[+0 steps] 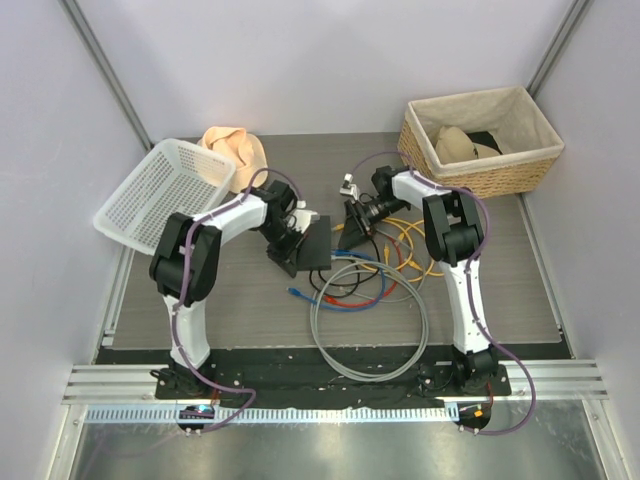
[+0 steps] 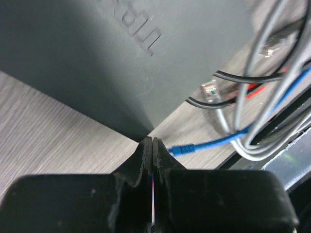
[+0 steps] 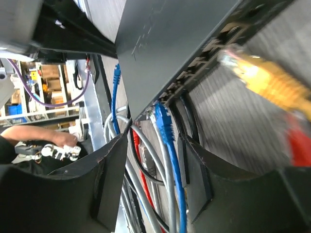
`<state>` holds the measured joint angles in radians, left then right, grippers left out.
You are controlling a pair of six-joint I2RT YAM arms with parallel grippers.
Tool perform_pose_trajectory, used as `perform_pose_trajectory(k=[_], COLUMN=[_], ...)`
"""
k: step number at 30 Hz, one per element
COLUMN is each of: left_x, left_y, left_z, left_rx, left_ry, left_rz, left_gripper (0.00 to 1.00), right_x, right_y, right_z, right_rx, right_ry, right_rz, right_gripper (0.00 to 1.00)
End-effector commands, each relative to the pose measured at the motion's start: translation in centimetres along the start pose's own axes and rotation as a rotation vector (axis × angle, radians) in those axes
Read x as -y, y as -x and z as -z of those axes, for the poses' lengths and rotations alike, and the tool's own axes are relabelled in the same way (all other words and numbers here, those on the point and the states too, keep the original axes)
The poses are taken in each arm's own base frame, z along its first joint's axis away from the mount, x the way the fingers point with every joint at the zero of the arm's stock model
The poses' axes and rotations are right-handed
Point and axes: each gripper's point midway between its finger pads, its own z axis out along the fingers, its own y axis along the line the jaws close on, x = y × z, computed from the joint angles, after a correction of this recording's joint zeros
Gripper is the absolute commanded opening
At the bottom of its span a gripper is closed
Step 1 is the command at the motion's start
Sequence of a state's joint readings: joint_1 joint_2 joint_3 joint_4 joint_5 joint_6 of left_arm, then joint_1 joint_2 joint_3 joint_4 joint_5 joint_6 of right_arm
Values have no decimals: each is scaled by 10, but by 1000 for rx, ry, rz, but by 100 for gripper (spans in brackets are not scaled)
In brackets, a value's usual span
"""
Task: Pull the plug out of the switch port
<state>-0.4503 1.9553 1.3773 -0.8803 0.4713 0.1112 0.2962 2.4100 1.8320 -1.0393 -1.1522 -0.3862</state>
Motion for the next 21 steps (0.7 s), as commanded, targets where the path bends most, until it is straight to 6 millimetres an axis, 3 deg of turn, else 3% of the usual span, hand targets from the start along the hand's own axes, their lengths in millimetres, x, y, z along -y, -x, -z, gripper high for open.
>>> perform_pose_trajectory(k=[1,11,21], left_x=[-9,-18,-21], left_y=[0,27,20], left_z=[-7,-6,-7], left_rx=[-14,24,7], left_ry=[6,13,26], left_rz=[-20,27,36], left_gripper=[0,0,0], right_x=[-2,18,39], right_y=[-5,-7,-2], right_z=[-6,-21,-23], right_rx=[-35,-54,-20], right_ry=[-6,11,-17], right_rz=[-4,-72,-142], right_gripper=[53,52,43])
